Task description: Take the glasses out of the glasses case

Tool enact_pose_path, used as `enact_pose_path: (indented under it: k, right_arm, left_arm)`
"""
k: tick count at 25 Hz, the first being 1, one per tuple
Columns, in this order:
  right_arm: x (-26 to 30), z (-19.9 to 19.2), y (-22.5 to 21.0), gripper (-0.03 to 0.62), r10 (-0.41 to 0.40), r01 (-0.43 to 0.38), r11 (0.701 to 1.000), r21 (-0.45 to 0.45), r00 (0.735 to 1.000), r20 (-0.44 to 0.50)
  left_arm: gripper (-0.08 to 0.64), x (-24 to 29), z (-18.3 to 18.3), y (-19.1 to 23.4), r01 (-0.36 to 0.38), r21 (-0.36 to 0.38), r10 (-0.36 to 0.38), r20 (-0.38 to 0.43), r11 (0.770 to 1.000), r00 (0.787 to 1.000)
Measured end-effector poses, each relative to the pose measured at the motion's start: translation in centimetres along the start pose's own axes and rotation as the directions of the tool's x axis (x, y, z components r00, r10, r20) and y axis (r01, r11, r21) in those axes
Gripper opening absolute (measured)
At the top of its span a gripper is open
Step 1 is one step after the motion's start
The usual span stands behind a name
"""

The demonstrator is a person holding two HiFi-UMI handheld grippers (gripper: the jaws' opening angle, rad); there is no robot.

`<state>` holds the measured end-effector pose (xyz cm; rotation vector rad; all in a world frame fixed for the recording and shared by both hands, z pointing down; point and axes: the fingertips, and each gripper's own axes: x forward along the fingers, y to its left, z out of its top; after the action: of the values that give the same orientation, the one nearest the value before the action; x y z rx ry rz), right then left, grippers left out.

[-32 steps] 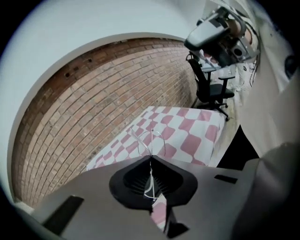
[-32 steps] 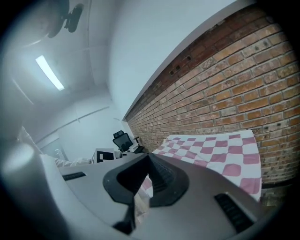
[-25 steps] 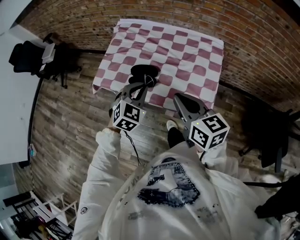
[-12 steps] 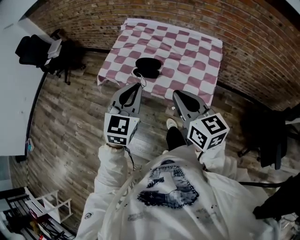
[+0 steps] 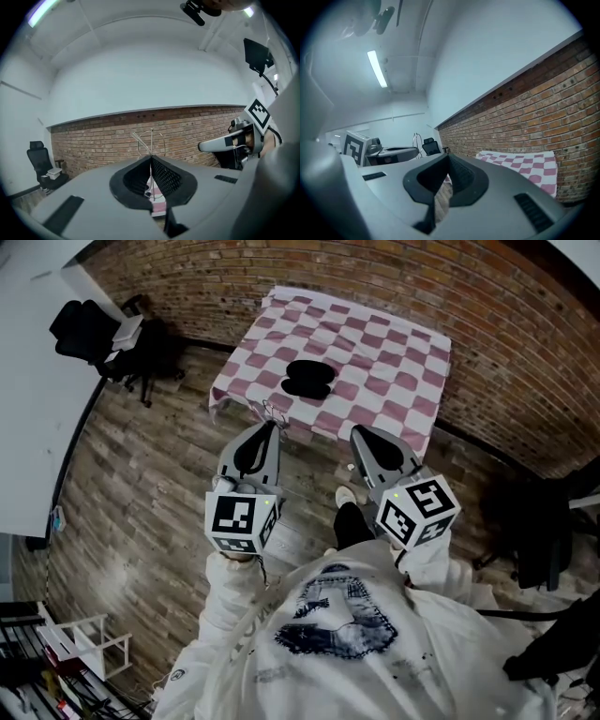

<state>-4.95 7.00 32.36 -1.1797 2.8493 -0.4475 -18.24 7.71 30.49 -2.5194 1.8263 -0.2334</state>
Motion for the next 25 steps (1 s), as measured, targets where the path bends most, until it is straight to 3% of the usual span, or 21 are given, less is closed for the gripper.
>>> enact_pose_path:
  k: [25]
  right_arm:
    - [-1.7,0.2,1.1,0.014,-0.011,0.011,1.0,-0.012,1.0,0.012]
  left_arm:
    - [0.018,-2.0,-0.3,-0.6,-0.012,0.0,0.012,0.004,1.0,1.0]
